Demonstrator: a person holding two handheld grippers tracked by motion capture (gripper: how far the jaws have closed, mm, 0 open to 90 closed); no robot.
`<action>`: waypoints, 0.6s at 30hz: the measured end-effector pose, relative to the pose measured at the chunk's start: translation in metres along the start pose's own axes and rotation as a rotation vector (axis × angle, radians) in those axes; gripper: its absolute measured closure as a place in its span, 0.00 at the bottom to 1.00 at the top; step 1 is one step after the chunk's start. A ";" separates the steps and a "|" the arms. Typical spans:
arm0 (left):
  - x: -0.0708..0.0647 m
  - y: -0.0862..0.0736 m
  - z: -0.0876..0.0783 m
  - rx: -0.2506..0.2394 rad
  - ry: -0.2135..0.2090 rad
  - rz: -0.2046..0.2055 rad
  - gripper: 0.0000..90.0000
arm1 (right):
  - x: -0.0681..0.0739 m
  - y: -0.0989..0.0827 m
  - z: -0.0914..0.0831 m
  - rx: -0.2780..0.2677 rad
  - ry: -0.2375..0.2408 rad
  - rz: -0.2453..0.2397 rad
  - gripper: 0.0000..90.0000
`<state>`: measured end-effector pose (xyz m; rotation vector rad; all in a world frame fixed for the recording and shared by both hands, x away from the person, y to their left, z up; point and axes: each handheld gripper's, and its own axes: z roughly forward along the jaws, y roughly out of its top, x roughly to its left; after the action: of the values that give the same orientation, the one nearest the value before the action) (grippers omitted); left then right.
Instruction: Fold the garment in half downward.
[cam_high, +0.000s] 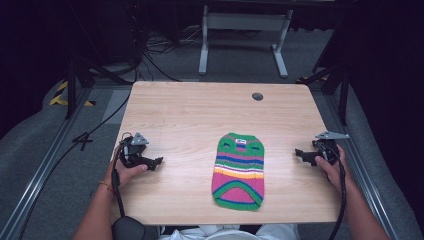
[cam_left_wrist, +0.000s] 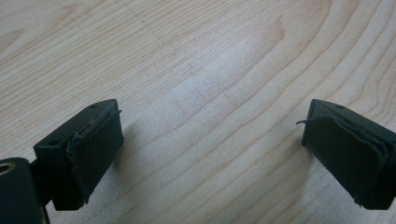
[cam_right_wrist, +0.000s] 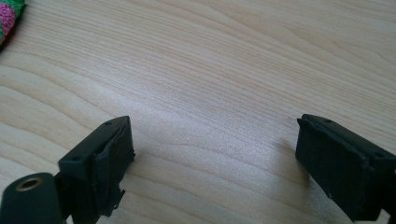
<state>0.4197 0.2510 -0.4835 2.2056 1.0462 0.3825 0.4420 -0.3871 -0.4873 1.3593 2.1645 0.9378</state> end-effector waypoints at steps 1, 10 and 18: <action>0.000 0.000 0.000 0.000 -0.001 0.003 0.06 | 0.000 0.000 0.000 0.000 0.000 0.000 0.13; -0.001 0.000 0.000 0.001 0.004 0.005 0.07 | 0.000 0.000 0.000 -0.001 -0.003 0.003 0.13; -0.001 0.001 0.000 -0.002 0.013 0.010 0.07 | 0.001 0.000 0.000 0.001 -0.013 0.017 0.11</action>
<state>0.4201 0.2498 -0.4829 2.2099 1.0416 0.4020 0.4418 -0.3861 -0.4873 1.3826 2.1472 0.9313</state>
